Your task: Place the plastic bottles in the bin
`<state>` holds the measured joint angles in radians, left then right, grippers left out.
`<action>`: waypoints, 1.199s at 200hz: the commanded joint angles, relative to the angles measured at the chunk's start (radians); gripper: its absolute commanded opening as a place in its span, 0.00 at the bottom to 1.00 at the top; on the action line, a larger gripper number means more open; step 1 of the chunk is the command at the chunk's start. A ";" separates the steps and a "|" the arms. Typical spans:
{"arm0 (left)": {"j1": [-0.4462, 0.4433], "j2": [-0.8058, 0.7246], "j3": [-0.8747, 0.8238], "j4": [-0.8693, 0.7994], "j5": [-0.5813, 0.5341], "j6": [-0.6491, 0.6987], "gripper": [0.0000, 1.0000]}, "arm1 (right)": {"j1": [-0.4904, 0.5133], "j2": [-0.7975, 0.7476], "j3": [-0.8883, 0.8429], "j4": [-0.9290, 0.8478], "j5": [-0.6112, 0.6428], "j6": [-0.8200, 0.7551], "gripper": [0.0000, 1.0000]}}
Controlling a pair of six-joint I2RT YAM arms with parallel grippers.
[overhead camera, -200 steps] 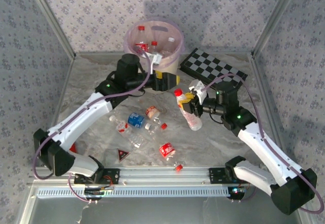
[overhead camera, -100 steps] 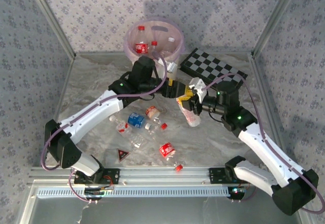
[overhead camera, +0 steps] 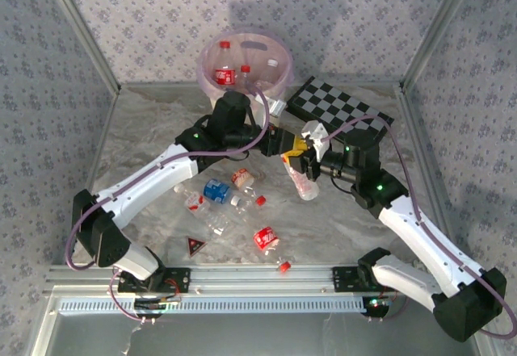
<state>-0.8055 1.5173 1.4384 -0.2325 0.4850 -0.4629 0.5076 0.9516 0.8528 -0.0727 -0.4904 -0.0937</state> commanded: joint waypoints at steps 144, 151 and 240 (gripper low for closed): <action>0.386 0.091 0.517 0.152 -0.196 -0.022 0.00 | -0.192 -0.317 -0.095 -0.324 0.285 0.097 0.87; 0.397 0.111 0.540 0.142 -0.229 -0.004 0.00 | -0.194 -0.325 -0.102 -0.323 0.285 0.103 0.87; 0.437 0.620 1.226 -0.318 -0.370 0.221 0.00 | -0.202 -0.338 -0.175 -0.290 0.262 0.146 0.88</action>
<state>-0.3706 2.0300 2.4741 -0.3874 0.1623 -0.3321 0.3126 0.6262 0.6884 -0.3706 -0.2272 0.0311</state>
